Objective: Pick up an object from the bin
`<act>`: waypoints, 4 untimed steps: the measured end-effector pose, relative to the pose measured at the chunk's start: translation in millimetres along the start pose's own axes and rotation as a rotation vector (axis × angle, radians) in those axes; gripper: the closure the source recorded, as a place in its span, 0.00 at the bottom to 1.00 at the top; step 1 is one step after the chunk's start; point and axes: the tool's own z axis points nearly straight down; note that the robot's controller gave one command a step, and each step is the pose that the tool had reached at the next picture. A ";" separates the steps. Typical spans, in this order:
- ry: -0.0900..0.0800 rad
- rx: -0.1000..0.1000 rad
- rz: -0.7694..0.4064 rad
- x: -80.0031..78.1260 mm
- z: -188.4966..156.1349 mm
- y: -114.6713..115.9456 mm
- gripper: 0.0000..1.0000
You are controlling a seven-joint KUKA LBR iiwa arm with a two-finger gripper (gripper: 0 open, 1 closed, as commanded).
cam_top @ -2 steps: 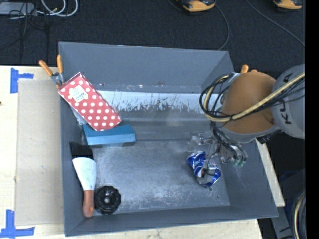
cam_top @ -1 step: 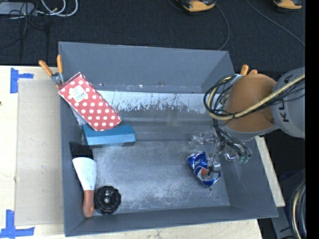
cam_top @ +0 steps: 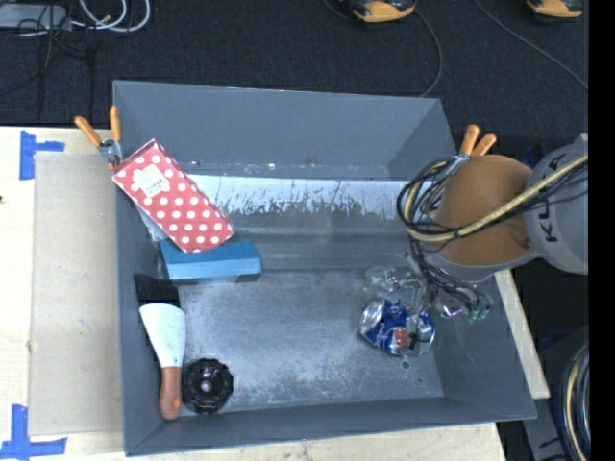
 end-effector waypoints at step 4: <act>-0.012 0.004 -0.171 -1.2 -56.6 6.0 1.00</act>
Offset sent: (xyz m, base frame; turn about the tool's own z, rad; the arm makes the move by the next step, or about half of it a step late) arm 0.0000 0.0000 0.0000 0.0000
